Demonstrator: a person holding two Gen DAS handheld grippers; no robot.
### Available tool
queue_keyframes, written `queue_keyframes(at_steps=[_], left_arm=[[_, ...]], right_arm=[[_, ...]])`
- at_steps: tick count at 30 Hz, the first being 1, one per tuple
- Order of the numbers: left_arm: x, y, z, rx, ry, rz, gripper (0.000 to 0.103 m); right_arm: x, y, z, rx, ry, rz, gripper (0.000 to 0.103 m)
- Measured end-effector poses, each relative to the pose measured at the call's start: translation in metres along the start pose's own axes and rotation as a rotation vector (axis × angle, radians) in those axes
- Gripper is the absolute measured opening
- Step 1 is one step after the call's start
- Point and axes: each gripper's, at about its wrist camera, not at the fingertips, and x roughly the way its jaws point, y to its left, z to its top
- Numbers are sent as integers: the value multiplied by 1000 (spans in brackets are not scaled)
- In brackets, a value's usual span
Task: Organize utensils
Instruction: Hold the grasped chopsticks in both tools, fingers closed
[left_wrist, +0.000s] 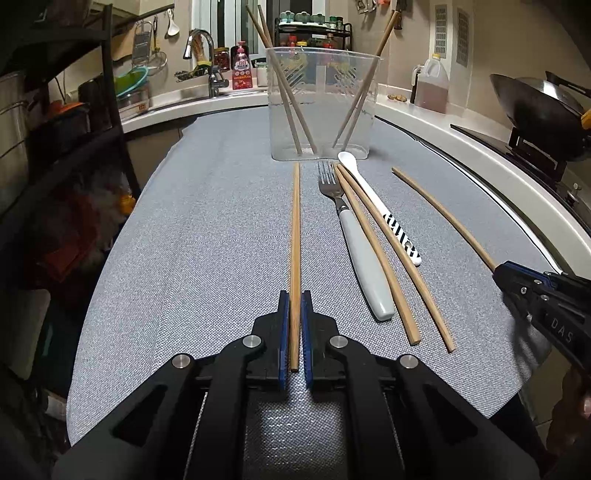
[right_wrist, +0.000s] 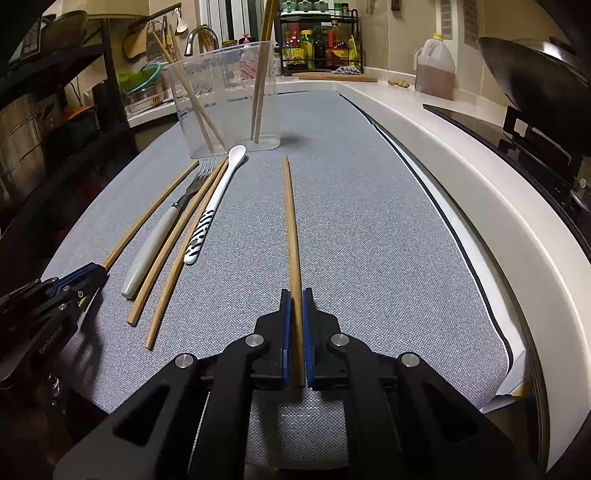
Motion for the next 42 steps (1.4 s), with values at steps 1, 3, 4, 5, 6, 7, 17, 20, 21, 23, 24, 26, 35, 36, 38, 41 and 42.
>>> queue_keyframes(at_steps=[1,3,4,5,6,7,17,20,21,23,24,26,35,36,38,41,42], left_arm=[[0,-1,0,1,-4,-1,6],[1,-2,1,2,-12,-3,7],[2,-3,1,5,-15,-1,7],[3,-3,1,7,-19,0,7],[3,-3,1,6,-23,0,7],[3,-3,1,4,-25,0,7],[2,-3,-2,14,-53,8,7],[-1,2,-4,-9,-54,29,6],[-1,2,-4,-15,-54,33,6],[-2,2,-6,-17,-52,26,6],[-2,1,-6,-11,-54,24,6],[-2,-2,-6,0,-60,28,6],[0,-3,-7,-11,-72,22,7],[0,-3,-7,-11,-73,21,7],[0,-3,-7,-11,-74,21,7],[0,-3,-6,-13,-74,21,7],[0,-3,-6,-12,-75,22,7]], right_arm=[[0,0,0,0,-2,1,7],[1,-1,0,0,-6,4,8],[1,-1,0,-4,-9,4,9],[1,-1,0,-8,-11,3,9],[1,0,0,-14,-14,1,9],[1,1,-1,-19,-17,0,9],[1,4,-5,-52,-52,-7,6],[-1,2,-6,-38,-56,-20,6],[-1,0,-6,-24,-58,-28,6],[-2,-5,-8,-3,-64,-39,6],[-2,-6,-8,-1,-66,-38,6],[-2,-7,-8,-3,-65,-36,6],[-1,-8,-8,-11,-78,-32,7],[-1,-7,-9,-12,-79,-32,7],[-1,-6,-9,-15,-81,-35,7],[-1,-5,-9,-17,-83,-37,7],[-1,-6,-9,-17,-83,-36,7]])
